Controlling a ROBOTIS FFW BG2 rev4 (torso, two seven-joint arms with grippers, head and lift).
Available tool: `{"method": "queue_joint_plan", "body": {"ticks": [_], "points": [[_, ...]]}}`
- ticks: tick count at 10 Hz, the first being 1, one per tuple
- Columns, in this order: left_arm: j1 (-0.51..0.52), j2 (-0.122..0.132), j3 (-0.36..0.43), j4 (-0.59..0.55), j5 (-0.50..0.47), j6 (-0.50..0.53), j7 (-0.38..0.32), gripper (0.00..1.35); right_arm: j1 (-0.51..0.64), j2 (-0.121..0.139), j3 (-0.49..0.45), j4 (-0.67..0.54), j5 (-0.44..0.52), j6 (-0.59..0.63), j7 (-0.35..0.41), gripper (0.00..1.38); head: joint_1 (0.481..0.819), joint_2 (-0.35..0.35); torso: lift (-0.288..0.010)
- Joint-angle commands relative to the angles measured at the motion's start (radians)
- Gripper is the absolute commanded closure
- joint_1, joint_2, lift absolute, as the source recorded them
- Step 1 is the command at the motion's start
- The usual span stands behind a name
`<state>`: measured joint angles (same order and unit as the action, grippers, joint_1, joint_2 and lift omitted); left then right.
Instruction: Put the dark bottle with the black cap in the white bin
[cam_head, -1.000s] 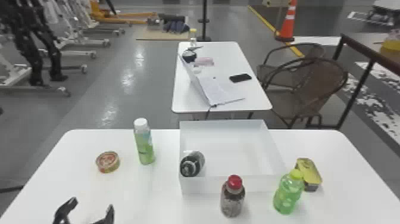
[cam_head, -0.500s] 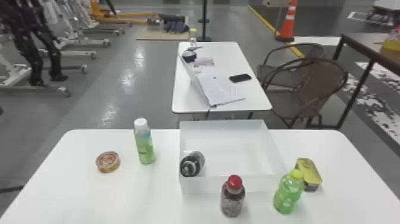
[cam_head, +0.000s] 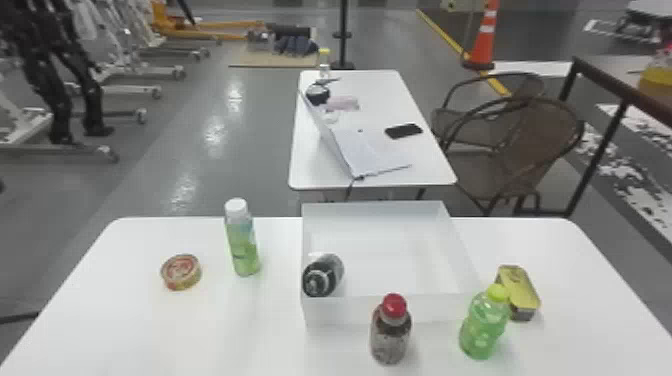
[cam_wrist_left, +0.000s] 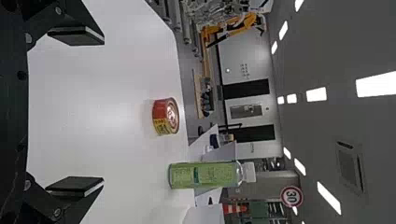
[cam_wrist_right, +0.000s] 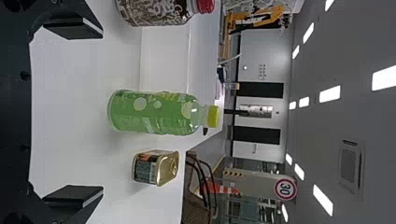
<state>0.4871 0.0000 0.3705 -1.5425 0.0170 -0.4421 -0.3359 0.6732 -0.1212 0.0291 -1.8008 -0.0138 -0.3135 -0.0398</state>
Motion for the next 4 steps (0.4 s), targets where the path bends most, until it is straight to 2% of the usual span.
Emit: {"method": "queue_joint_plan", "body": {"ticks": [1, 4], "points": [[-0.001, -0.003, -0.002, 0.002, 0.006, -0.003, 0.0, 0.23, -0.001, 0.0, 0.0, 0.0, 0.0, 0.001, 0.0, 0.11, 0.549, 0.0, -0.1], [-0.002, -0.003, -0.019, 0.007, 0.032, -0.007, 0.0, 0.24, -0.007, 0.0, 0.0, 0.001, 0.0, 0.004, 0.005, 0.11, 0.549, 0.0, -0.1]]}}
